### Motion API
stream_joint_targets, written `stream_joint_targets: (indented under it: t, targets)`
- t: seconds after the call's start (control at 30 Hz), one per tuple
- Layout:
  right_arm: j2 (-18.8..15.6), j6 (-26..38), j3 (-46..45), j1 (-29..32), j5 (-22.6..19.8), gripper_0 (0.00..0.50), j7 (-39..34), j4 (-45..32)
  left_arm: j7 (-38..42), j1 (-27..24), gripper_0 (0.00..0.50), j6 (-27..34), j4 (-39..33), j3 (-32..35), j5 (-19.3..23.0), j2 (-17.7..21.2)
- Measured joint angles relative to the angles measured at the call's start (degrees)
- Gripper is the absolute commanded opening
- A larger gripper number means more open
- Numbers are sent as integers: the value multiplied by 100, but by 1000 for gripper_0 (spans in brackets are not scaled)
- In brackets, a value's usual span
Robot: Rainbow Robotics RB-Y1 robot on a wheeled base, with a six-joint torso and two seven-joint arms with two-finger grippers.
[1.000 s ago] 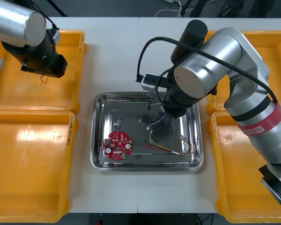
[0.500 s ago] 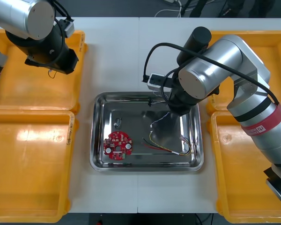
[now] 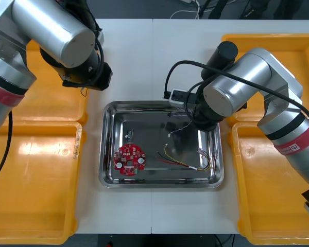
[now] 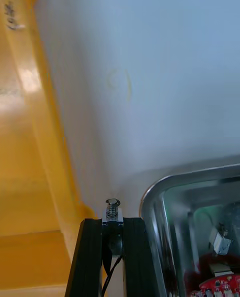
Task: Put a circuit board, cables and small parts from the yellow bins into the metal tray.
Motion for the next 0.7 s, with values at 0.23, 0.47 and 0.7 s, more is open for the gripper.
stream_joint_targets:
  t: [0.23,0.47,0.7]
  targets:
    - [0,-1,86,10,-2,500,0,0,112,0,0,-243,-28,-581,153,-116]
    - [1,-1,92,11,-12,500,0,-2,1308,2,0,-549,-47,-1077,230,-180]
    - [1,403,71,11,-13,500,-1,-231,1604,91,2,-880,-95,-1294,279,-187]
